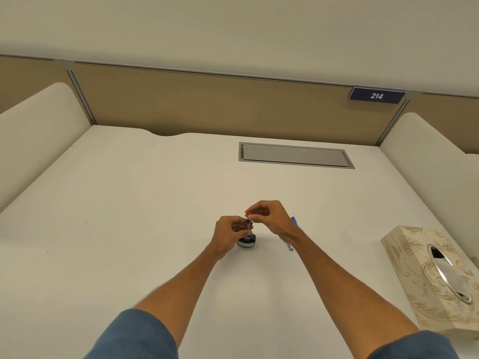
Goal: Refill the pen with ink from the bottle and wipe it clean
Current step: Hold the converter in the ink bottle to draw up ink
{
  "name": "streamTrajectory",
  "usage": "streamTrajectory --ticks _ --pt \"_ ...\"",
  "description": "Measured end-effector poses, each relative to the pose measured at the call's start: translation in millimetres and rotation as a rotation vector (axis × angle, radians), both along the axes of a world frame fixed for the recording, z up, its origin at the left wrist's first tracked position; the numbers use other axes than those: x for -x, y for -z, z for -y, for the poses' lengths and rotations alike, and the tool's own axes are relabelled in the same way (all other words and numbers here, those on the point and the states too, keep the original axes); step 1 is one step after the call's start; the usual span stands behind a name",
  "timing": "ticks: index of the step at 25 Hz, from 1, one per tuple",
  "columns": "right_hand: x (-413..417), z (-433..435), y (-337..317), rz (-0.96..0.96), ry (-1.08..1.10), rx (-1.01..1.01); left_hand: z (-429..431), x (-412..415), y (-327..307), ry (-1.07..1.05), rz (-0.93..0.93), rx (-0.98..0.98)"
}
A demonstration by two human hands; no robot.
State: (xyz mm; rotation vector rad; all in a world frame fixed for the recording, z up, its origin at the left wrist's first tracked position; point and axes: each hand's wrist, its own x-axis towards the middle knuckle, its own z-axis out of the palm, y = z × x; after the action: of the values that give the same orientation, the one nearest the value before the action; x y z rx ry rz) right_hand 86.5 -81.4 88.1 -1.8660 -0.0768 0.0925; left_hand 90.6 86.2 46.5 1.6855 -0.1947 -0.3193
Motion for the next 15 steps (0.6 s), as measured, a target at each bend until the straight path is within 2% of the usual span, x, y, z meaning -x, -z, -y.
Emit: streamTrajectory --ticks 15 --pt "2.4 -1.2 -0.2 0.007 -0.014 0.038 1.2 4.2 2.4 -0.041 0.034 0.01"
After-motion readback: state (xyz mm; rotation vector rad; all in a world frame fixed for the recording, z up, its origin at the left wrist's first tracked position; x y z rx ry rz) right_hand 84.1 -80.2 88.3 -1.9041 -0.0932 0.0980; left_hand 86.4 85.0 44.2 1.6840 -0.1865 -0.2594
